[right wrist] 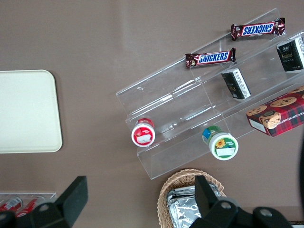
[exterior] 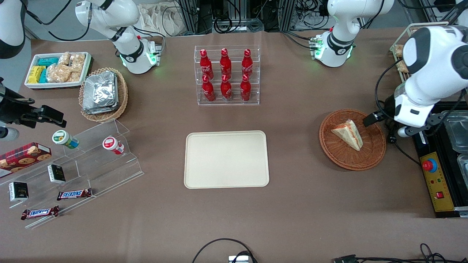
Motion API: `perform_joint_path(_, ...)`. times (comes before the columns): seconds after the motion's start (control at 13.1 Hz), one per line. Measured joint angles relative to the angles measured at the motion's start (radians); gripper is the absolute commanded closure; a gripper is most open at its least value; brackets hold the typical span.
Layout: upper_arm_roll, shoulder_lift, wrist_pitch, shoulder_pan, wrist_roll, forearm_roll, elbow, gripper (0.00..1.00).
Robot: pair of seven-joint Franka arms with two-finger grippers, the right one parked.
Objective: Place sandwich from basket to tray
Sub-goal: 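Move the left gripper over the sandwich in the wicker basket, then lower the left gripper and close it on the wrapped sandwich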
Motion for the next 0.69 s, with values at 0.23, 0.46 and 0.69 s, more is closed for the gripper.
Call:
perform_joint_path(0.23, -0.005, -0.017, 0.111, -0.001, -0.087, 0.000, -0.127, 0.00)
perform_joint_path(0.46, -0.007, -0.030, 0.240, -0.001, -0.143, 0.000, -0.239, 0.00)
perform_joint_path(0.69, -0.007, -0.035, 0.379, -0.001, -0.171, 0.000, -0.341, 0.00)
